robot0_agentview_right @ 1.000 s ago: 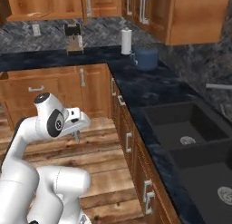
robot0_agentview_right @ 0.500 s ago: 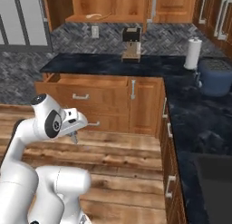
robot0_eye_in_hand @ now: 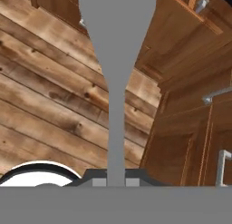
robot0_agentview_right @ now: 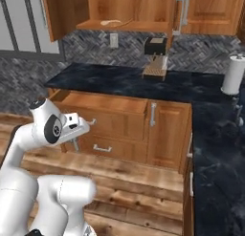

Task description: Organize the utensils by type. Pick up the wooden spoons from the counter and place them in the open cabinet. Then pick up the metallic utensils from the counter and place them in the open drawer.

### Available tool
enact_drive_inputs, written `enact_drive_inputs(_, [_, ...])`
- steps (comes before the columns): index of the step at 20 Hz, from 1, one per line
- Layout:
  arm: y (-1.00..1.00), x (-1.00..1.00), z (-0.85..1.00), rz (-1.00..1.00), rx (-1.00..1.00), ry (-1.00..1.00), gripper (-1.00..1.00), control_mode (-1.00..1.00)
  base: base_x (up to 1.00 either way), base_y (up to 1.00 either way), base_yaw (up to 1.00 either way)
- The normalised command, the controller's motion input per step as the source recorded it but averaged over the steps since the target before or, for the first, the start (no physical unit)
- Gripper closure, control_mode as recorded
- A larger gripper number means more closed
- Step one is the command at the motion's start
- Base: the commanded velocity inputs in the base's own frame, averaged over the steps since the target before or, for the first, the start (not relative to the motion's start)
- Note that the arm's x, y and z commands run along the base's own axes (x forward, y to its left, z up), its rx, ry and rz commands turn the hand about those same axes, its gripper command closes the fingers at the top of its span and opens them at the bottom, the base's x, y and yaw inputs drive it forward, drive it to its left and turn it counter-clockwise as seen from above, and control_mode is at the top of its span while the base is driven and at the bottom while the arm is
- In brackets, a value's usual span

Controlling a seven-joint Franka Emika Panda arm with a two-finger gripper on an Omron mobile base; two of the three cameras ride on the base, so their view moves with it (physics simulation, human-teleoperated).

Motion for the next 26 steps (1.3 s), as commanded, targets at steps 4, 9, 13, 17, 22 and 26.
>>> enact_drive_inputs(4, [0.0, 0.0, 0.0, 0.0, 0.0, 0.0, 1.0, 1.0, 0.8, -0.47, 0.25])
enact_drive_inputs(9, [0.0, 0.0, 0.0, 0.0, 0.0, 0.0, 1.0, 1.0, 0.73, -0.48, 0.29])
enact_drive_inputs(13, [0.0, 0.0, 0.0, 0.0, 0.0, 0.0, 1.0, 1.0, 0.69, -0.4, 0.31])
enact_drive_inputs(17, [0.0, 0.0, 0.0, 0.0, 0.0, 0.0, 1.0, 1.0, 0.72, -0.47, 0.26])
enact_drive_inputs(22, [0.0, 0.0, 0.0, 0.0, 0.0, 0.0, 1.0, 1.0, 0.52, -0.41, 0.23])
enact_drive_inputs(26, [0.0, 0.0, 0.0, 0.0, 0.0, 0.0, 1.0, 1.0, 0.11, -0.28, 0.21])
